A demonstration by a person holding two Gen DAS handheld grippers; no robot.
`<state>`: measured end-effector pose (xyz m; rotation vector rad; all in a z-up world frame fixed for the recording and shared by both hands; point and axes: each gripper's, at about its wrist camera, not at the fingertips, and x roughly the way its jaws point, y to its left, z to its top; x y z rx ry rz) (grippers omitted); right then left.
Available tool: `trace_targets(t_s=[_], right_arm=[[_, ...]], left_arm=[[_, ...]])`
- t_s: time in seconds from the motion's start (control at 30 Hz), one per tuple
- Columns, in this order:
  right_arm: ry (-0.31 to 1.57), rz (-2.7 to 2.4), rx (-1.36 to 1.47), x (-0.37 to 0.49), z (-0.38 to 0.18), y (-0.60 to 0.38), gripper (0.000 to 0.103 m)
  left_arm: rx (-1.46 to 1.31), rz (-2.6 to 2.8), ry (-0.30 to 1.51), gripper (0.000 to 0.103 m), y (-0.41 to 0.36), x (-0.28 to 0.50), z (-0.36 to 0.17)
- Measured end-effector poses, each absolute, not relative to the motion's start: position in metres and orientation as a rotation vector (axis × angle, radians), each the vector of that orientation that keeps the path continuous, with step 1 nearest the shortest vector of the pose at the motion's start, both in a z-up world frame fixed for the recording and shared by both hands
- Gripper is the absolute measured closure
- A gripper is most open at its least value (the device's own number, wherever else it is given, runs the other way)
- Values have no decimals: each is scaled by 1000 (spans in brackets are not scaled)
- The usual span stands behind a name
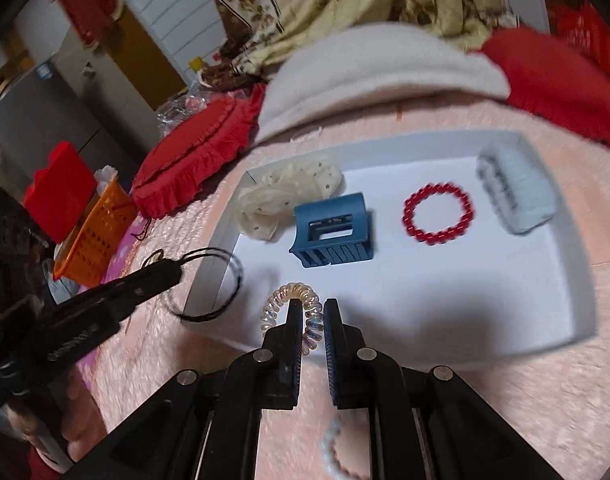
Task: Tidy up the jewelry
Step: 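Drop black hair tie in tray with left tool while right tool drops coil tie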
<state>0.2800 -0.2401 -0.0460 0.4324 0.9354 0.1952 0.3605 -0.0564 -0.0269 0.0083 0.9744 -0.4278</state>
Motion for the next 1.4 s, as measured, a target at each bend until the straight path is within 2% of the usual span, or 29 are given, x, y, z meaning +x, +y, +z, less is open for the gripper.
trace_targets(t_s=[0.17,0.33,0.4,0.47,0.5,0.73,0.93,1.1,1.3,1.4], right_arm=[[990,219,486,303,-71,-234,93],[1004,255,511,310,-78,-226,93],[1026,254,509,313,-80,-223,93],[1042,249,495,315,-81,-221,92],[1044,247,494,315,-80,-222,89],[986,243,508,283,-52,-235,87],[882,270,364,201,-17,-243,87],[916,176,223,140,-43,-245,87],[999,64,449,104,-88,-280,87],[984,55,464,100,-88,-281,87]], left_arm=[[41,-378,1019,101,-62,385,-52],[-3,-425,1033,96,-58,387,-53],[-19,-449,1024,78,-55,381,-48],[-38,-444,999,64,-52,375,-40],[-52,-441,986,63,-48,372,-35],[-160,-391,941,63,-12,330,-6],[-196,-356,944,63,12,277,-24],[-168,-350,1007,63,12,272,-54],[-147,-370,1047,63,15,285,-78],[-104,-388,1080,64,3,291,-84]])
